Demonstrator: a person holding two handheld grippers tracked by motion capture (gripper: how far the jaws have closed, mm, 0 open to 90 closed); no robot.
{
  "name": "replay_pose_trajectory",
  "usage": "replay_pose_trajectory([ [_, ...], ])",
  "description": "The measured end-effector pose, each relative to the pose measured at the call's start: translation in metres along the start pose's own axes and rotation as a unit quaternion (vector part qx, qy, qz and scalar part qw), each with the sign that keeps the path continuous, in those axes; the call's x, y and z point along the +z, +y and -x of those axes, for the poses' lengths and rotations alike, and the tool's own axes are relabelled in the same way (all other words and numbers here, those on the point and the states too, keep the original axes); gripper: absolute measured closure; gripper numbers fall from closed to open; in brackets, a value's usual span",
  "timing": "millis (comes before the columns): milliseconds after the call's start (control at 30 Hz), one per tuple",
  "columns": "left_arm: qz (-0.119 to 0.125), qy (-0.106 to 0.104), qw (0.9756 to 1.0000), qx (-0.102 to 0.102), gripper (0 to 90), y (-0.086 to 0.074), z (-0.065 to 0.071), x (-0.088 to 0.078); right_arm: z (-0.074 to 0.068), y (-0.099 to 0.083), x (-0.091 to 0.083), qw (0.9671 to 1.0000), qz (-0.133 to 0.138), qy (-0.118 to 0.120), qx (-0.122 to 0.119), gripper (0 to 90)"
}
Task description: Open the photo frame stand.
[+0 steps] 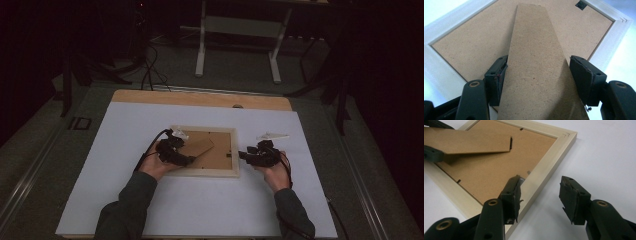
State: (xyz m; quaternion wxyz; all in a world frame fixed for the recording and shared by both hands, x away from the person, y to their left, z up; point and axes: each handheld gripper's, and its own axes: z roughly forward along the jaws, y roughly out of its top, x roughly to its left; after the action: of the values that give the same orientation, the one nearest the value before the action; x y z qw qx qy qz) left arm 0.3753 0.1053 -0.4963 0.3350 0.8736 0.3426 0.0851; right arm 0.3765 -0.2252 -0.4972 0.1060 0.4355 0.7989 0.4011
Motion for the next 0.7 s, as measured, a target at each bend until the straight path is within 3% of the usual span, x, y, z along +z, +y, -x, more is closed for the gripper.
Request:
replay_pose_trajectory([
  [533, 0.01, 0.027, 0.9991, 0.03, 36.5, 0.001, 0.009, -0.005, 0.003, 0.009, 0.001, 1.0, -0.003, -0.007, -0.001, 50.6],
  [700, 0.021, 0.041, 0.998, 0.045, 36.5, 0.0, 0.015, -0.008, 0.007, 0.012, 0.0, 0.9999, 0.008, 0.001, 0.014, 50.7],
])
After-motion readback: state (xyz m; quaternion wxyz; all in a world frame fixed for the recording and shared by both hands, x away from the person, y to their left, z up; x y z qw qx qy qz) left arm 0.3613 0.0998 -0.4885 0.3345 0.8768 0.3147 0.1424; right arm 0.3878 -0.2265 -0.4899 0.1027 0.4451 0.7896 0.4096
